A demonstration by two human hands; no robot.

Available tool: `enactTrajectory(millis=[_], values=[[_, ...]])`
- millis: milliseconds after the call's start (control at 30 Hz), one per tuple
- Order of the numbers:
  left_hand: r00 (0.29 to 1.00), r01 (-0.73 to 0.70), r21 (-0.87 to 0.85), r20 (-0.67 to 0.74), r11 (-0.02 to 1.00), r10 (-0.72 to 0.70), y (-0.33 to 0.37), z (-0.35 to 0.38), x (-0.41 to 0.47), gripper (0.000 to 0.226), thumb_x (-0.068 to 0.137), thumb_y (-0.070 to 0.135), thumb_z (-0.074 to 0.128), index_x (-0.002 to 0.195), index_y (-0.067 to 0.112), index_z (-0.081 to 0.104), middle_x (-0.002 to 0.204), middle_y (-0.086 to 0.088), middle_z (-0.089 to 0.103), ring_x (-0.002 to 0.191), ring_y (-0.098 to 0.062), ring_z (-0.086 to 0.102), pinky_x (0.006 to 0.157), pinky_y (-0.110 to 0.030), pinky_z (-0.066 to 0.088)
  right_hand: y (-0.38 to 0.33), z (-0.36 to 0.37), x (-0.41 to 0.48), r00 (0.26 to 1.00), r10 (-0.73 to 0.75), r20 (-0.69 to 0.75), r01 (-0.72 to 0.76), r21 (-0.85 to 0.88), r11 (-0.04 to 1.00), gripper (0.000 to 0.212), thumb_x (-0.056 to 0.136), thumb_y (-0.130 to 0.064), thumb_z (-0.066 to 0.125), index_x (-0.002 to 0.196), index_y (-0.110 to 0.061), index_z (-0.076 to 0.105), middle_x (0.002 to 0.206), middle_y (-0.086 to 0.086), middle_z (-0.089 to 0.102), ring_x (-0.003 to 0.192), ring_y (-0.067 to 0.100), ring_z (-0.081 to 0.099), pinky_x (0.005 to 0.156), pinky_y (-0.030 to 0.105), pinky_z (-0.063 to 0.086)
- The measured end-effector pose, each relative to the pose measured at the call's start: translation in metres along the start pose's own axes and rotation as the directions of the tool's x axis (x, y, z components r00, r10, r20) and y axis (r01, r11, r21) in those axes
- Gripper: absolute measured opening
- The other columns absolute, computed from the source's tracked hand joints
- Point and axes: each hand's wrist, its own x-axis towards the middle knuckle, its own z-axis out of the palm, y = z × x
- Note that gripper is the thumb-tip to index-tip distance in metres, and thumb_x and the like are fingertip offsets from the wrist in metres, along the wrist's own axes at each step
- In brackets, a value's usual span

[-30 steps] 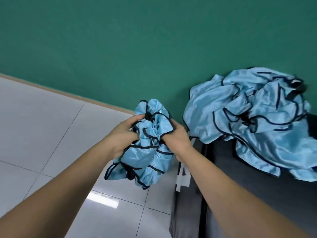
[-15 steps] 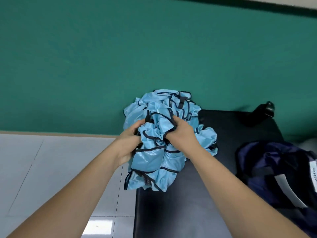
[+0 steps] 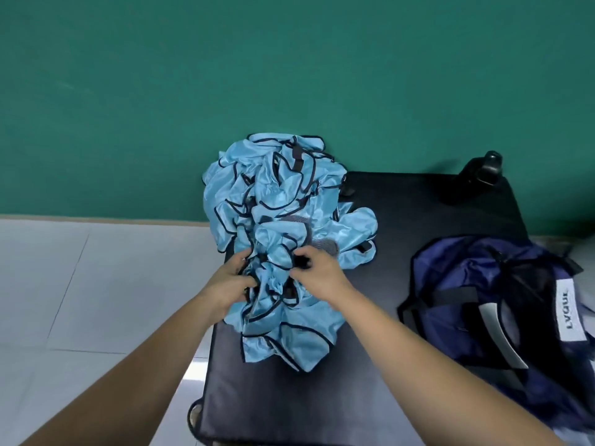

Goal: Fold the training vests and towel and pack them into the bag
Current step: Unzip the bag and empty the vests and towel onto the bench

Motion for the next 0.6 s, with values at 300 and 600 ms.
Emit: enactTrajectory(millis=[300,600], values=[[0.983,0.021,0.434,-0.172,0.901,0.06,0.018,-0.068,0.077,0.058,0.099,0.038,0.063,0.153,0.045,0.041,0.123,0.002,0.065,0.099,-0.021,0.07,0.069,-0.034,0.064,0.05,-0.03,0.046,0.948,0.031,-0.315,-0.029,0.009,1.0,0.03,0.098,-0.026,0.069,0.127,-0.022,0.07,0.127,-0.004,0.069,0.117,0.014,0.064,0.092,0.023,0.043],[0.973,0.028,0.365,-0.225,0.93,0.059,0.032,-0.087,0.166,0.06,0.106,0.04,0.06,0.155,0.037,0.025,0.113,-0.011,0.068,0.085,-0.026,0.078,0.066,-0.044,0.066,0.109,-0.043,0.096,0.878,0.164,-0.449,-0.131,0.102,0.986,0.09,0.087,-0.07,0.072,0.162,-0.037,0.034,0.163,-0.006,0.03,0.153,0.021,0.025,0.123,0.045,0.034]])
